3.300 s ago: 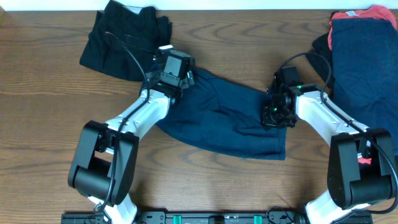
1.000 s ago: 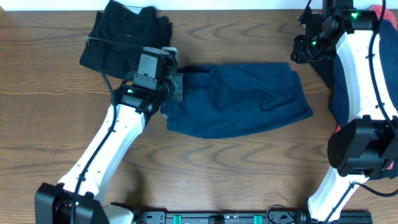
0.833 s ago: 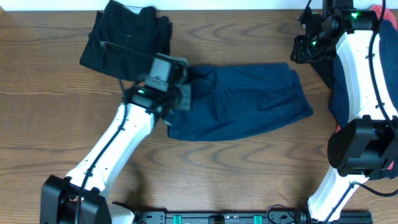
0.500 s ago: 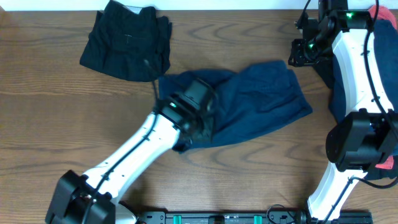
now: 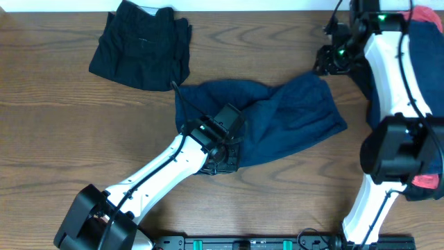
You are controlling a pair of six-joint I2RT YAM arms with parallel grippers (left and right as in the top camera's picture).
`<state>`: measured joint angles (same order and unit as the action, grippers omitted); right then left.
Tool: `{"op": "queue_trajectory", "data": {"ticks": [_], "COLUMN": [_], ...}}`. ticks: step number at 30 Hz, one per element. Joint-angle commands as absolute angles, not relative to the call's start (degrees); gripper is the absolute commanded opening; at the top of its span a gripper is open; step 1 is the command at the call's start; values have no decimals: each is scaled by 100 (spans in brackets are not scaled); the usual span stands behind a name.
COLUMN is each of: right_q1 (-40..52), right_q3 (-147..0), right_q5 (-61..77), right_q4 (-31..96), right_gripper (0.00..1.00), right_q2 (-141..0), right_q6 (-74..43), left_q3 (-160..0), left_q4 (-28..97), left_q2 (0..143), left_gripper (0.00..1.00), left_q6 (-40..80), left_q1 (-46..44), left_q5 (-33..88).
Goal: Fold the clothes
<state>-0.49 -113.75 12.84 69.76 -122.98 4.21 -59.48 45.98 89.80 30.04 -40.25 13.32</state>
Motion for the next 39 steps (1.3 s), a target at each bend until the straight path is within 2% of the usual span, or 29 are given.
{"op": "queue_trajectory", "data": {"ticks": [1, 16, 24, 29, 32, 36, 39], "right_q1": [69, -60, -75, -80, -84, -113, -163], "right_q3": [-11448, -11448, -11448, -11450, -11450, -11478, -11542], "right_q5": [1400, 1402, 1621, 1702, 1702, 1761, 1831], "right_q4": [6799, 5699, 5631, 5527, 5492, 5509, 5564], "right_gripper": [56, 65, 65, 60, 50, 22, 7], "right_q2": [-12733, -13456, -13867, -13858, -13858, -13795, -13609], "right_q6": [438, 652, 696, 692, 668, 620, 604], "left_q3": [-5929, -5929, -5929, -5929, -5929, -5929, -5931], "left_q4": [4587, 4187, 4219, 4189, 4189, 4180, 4117], "left_q2": [9026, 9026, 9028, 9035, 9035, 9035, 9035], "left_gripper": [6, 6, 6, 6, 6, 6, 6], "left_q6": [3072, 3074, 3072, 3074, 3074, 3074, 3072], "left_q1": [-4016, -4021, -4021, -4021, -4021, -4021, -3966], "left_q5": [1194, 1105, 1087, 1028, 956, 744, 458]}}
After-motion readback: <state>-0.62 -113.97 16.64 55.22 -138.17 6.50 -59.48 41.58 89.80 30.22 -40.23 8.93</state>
